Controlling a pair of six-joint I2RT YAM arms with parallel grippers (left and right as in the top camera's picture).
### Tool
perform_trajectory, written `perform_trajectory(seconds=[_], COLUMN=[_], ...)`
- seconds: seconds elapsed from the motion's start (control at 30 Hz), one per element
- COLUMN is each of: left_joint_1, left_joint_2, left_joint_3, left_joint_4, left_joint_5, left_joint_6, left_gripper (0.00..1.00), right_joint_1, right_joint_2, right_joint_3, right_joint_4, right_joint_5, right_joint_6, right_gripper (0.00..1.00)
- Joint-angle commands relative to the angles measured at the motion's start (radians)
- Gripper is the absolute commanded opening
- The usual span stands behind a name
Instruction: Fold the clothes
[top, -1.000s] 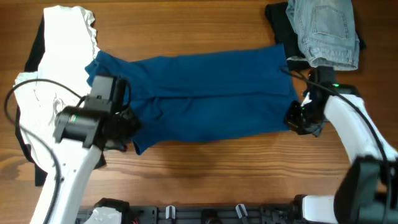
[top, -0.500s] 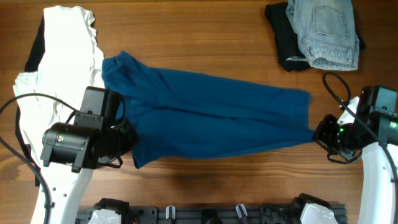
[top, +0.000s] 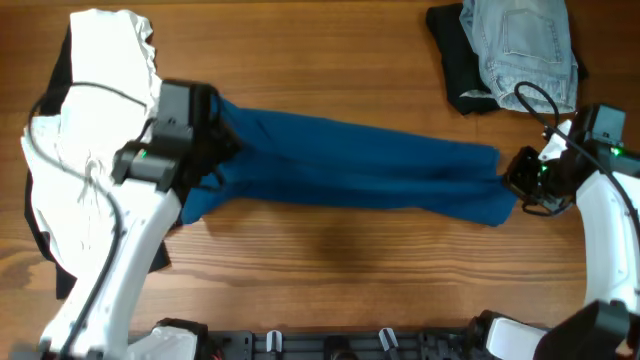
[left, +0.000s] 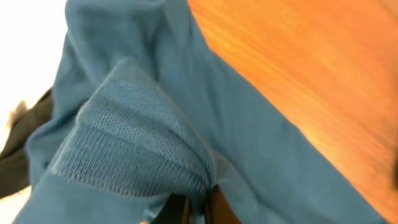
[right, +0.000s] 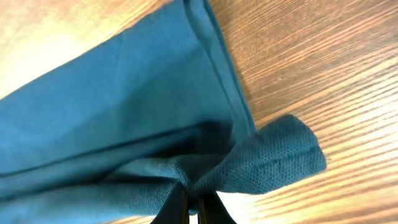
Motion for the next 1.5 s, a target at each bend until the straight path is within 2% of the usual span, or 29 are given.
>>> perform_trajectory(seconds=[0.0,0.13,0.23,0.27,0.3,0.37,0.4,0.5,0.63,0.77,0.9,1.0,1.13,1.27,1.37,1.47], left_joint_1=[0.002,0.002,0.002,0.002,0.002,0.002,0.004,0.032,0.086,0.182,0.234,0.248,0.250,0.250,0.250,0.250], left_joint_2=[0.138,0.282,0.343,0.362,0.375,0.386,0.386,0.356,0.291,0.214,0.209,0.209,0.210,0.210,0.210,0.210], left_joint_3=[0.017,0.017,0.017,0.017,0.017,0.017,0.017,0.027,0.046,0.046,0.046,0.046,0.046,0.045,0.044,0.044], left_joint_4=[0.093,0.221,0.268,0.279,0.282,0.282,0.282,0.252,0.162,0.064,0.010,-0.012,-0.013,-0.021,-0.024,-0.024], left_joint_5=[-0.024,-0.024,-0.025,-0.025,-0.025,-0.025,-0.037,-0.050,-0.050,-0.050,-0.046,-0.047,-0.047,-0.047,-0.047,-0.051], left_joint_6=[0.019,0.019,0.019,0.019,0.019,0.019,0.020,0.084,0.098,0.125,0.150,0.150,0.150,0.150,0.153,0.153], left_gripper=[0.04,0.04,0.11,0.21,0.42,0.75,0.83,0.98,1.00,1.00,1.00,1.00,1.00,1.00,1.00,1.00], right_joint_1=[-0.007,-0.006,-0.002,0.005,0.014,0.034,0.042,0.044,0.044,0.050,0.092,0.138,0.222,0.303,0.329,0.315], right_joint_2=[0.077,0.180,0.237,0.256,0.272,0.284,0.284,0.284,0.284,0.285,0.285,0.285,0.285,0.285,0.285,0.285], right_joint_3=[0.017,0.017,0.016,0.016,0.016,0.016,0.016,0.016,-0.011,-0.099,-0.170,-0.200,-0.250,-0.319,-0.319,-0.301], right_joint_4=[0.056,0.129,0.171,0.188,0.202,0.219,0.222,0.206,0.181,0.241,0.348,0.410,0.524,0.615,0.602,0.579], right_joint_5=[-0.009,-0.009,-0.010,-0.010,-0.010,-0.010,-0.009,0.005,0.056,0.112,0.174,0.242,0.285,0.282,0.280,0.261], right_joint_6=[-0.020,-0.029,-0.047,-0.052,-0.055,-0.076,-0.079,-0.080,-0.080,-0.043,-0.021,0.034,0.033,0.055,0.094,0.107], right_gripper=[0.04,0.04,0.05,0.08,0.25,0.52,0.60,0.67,0.70,0.72,0.72,0.72,0.71,0.65,0.42,0.04])
